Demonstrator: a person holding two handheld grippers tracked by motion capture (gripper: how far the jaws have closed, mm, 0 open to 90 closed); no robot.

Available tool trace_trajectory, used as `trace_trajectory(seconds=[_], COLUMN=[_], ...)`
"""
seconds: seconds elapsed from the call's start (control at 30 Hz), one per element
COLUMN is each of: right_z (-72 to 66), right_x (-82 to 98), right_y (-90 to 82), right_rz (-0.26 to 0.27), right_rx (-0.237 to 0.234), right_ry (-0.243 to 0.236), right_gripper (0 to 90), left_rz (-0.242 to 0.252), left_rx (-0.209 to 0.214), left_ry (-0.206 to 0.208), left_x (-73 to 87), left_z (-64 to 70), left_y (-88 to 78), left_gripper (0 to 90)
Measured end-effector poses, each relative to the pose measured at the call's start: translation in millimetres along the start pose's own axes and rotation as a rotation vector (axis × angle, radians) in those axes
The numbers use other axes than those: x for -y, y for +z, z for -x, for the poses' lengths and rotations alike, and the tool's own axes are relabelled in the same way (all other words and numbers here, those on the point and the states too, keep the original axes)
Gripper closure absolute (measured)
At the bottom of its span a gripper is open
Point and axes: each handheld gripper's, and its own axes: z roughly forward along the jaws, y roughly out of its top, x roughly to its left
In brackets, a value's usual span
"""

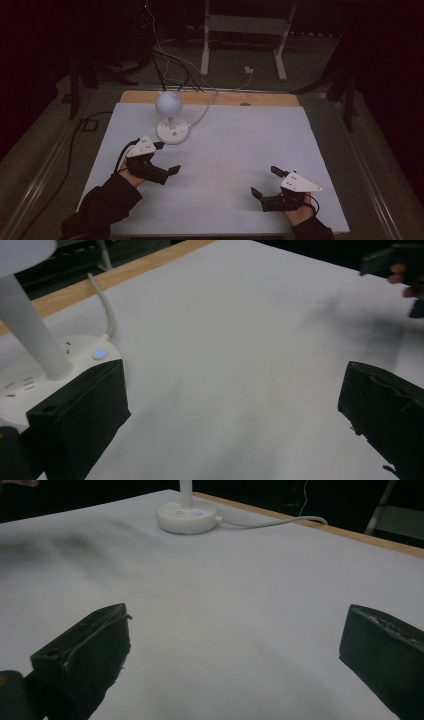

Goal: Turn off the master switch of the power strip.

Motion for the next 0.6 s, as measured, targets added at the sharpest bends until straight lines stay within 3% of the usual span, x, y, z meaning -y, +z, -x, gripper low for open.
trace_trajectory(seconds=[0.13,0.27,0.4,0.6], right_z=[0.2,0.2,-0.3,0.5], right_x=[-0.1,0.0,-0.8,-0.3], right_y=[-0.1,-0.2,-1.0,-1.1], right_rz=[0.000,-0.001,0.008,0.008], right_rx=[-0.001,0.001,-0.001,-0.003], right_ry=[0.002,0.002,0.001,0.008], right_gripper=[0.0,0.0,0.0,0.0], left_rz=[0.013,0.022,0.017,0.020], left_rx=[-0.028,-0.054,-0.102,-0.132], left_ry=[-0.024,-0.011,-0.022,-0.030], left_x=[-3.5,-7.4,-10.4,-15.8], left_z=[-3.0,-3.4,-4.8,-5.4], left_y=[6.7,14.1,21.5,31.6], left_gripper=[0.4,0.4,0.4,0.4])
